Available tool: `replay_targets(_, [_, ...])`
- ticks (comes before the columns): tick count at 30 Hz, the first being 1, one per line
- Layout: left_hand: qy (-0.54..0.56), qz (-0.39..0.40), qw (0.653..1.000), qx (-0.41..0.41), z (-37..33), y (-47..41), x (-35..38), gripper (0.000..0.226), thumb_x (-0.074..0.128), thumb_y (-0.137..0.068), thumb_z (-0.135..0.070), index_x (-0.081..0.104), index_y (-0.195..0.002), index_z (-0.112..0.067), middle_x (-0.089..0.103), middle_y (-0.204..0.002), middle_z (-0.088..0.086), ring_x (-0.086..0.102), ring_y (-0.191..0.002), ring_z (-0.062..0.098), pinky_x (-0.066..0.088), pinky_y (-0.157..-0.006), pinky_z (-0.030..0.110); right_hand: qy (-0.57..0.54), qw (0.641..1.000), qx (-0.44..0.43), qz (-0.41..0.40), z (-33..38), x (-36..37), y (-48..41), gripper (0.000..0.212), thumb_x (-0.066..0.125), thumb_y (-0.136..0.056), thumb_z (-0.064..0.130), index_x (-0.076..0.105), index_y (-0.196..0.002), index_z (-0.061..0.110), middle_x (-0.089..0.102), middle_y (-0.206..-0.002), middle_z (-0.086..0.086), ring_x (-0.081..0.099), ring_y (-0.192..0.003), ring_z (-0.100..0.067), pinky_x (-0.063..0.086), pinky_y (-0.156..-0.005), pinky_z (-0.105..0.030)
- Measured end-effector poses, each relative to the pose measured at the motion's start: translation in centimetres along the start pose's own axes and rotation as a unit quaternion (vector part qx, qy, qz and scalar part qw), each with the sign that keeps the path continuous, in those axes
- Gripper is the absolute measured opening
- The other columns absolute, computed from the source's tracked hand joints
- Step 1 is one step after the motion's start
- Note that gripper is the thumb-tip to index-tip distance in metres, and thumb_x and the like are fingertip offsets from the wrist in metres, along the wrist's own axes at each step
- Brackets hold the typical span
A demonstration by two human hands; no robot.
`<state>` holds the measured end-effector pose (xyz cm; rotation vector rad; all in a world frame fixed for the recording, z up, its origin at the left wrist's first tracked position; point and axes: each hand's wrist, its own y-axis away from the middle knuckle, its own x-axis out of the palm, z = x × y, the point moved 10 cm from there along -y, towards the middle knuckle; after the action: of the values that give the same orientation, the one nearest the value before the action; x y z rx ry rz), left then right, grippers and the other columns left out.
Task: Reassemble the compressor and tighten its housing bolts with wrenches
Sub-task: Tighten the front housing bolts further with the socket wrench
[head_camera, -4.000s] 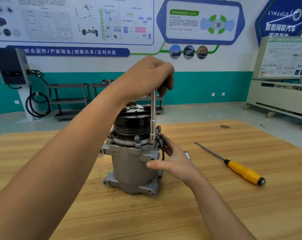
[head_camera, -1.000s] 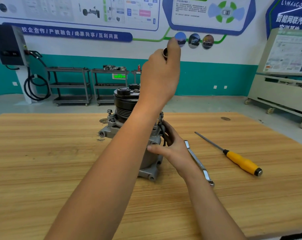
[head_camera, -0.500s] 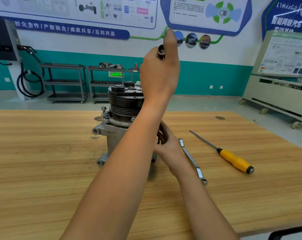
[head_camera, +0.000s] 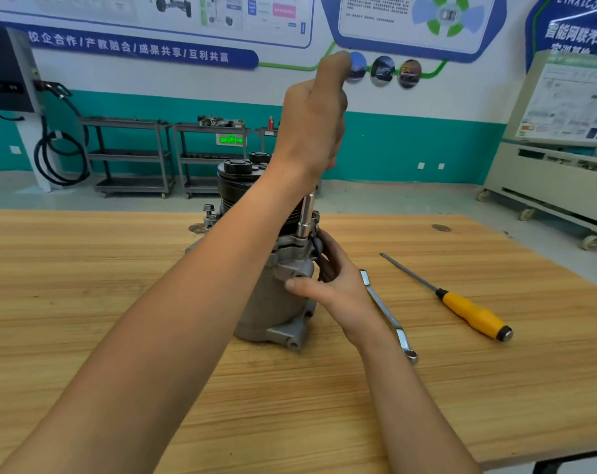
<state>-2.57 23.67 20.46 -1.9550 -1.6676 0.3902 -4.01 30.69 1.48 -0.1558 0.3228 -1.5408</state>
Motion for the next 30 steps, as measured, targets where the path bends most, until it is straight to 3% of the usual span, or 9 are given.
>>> replay_targets(7, [0.014,0.0,1.0,-0.007,-0.1,-0.1,-0.5,0.046,0.03,-0.1,-0.04,0.028,-0.059,-0.019,0.02,-0.05,-0.003,0.012,-0.043,0.012,0.011,-0.044,0.025,-0.001,1.0,-0.004,0.005,-0.2,-0.2,-0.1,0.087,0.081,-0.046,0.035,0.038,-0.12,0.05,0.047,-0.12,0.034,0.044,-0.112,0.014,0.043,-0.089,-0.014])
replay_targets(10, [0.171,-0.039,0.984,0.034,-3.1,-0.8,-3.9,0.047,0.02,-0.102,-0.037,0.032,-0.061,-0.017,0.024,-0.044,-0.008,0.014,-0.042,0.01,0.014,-0.04,0.022,-0.001,1.0,-0.011,0.013,0.1,-0.1,0.0,0.085,0.082,-0.047,0.034,0.039,-0.119,0.052,0.047,-0.12,0.035,0.044,-0.113,0.014,0.043,-0.09,-0.015])
replay_targets(12, [0.237,-0.02,0.969,0.068,-5.4,-0.9,-5.6,0.042,0.016,-0.102,-0.027,0.031,-0.064,-0.016,0.025,-0.043,-0.009,0.015,-0.038,0.006,0.017,-0.038,0.018,-0.009,1.0,-0.011,0.013,0.0,-0.1,0.0,0.086,0.082,-0.051,0.03,0.039,-0.123,0.048,0.047,-0.12,0.035,0.044,-0.112,0.014,0.043,-0.091,-0.016])
replay_targets(14, [0.206,-0.003,0.975,0.08,-6.1,-0.4,-6.5,0.04,0.013,-0.101,-0.024,0.03,-0.066,-0.017,0.024,-0.044,-0.01,0.015,-0.038,0.005,0.018,-0.038,0.018,-0.015,1.0,-0.013,0.015,-0.1,-0.2,0.1,0.086,0.085,-0.057,0.022,0.039,-0.127,0.044,0.047,-0.121,0.033,0.044,-0.112,0.013,0.043,-0.091,-0.017])
replay_targets(18, [0.15,-0.039,0.987,0.051,-4.0,1.0,-7.3,0.05,0.012,-0.1,-0.043,0.03,-0.063,-0.016,0.018,-0.047,-0.006,0.009,-0.044,0.011,0.014,-0.04,0.019,-0.021,1.0,-0.015,0.015,0.0,-0.2,0.0,0.09,0.083,-0.065,0.011,0.037,-0.139,0.033,0.047,-0.129,0.023,0.045,-0.118,0.004,0.043,-0.088,-0.012])
replay_targets(23, [0.171,-0.059,0.983,0.007,-1.4,0.9,-7.3,0.053,0.017,-0.099,-0.049,0.032,-0.061,-0.015,0.019,-0.044,-0.006,0.007,-0.044,0.011,0.013,-0.039,0.019,-0.02,1.0,-0.015,0.019,0.1,-0.1,0.1,0.091,0.083,-0.066,0.013,0.034,-0.14,0.035,0.045,-0.125,0.027,0.043,-0.109,0.014,0.041,-0.078,-0.003])
replay_targets(26, [0.181,-0.044,0.983,-0.007,-0.9,0.4,-6.7,0.053,0.018,-0.098,-0.05,0.032,-0.061,-0.015,0.02,-0.042,-0.007,0.009,-0.04,0.009,0.014,-0.038,0.017,-0.015,1.0,-0.013,0.014,0.0,-0.2,0.1,0.087,0.084,-0.064,0.016,0.036,-0.132,0.041,0.045,-0.122,0.031,0.041,-0.108,0.016,0.04,-0.08,-0.005])
replay_targets(30, [0.17,0.014,0.984,-0.048,-0.2,-0.3,-5.6,0.055,0.018,-0.096,-0.05,0.037,-0.059,-0.013,0.025,-0.041,-0.006,0.016,-0.038,0.009,0.018,-0.039,0.017,0.002,1.0,-0.008,0.016,0.2,-0.1,0.1,0.092,0.084,-0.065,0.017,0.034,-0.14,0.034,0.046,-0.132,0.021,0.042,-0.118,0.005,0.04,-0.089,-0.013])
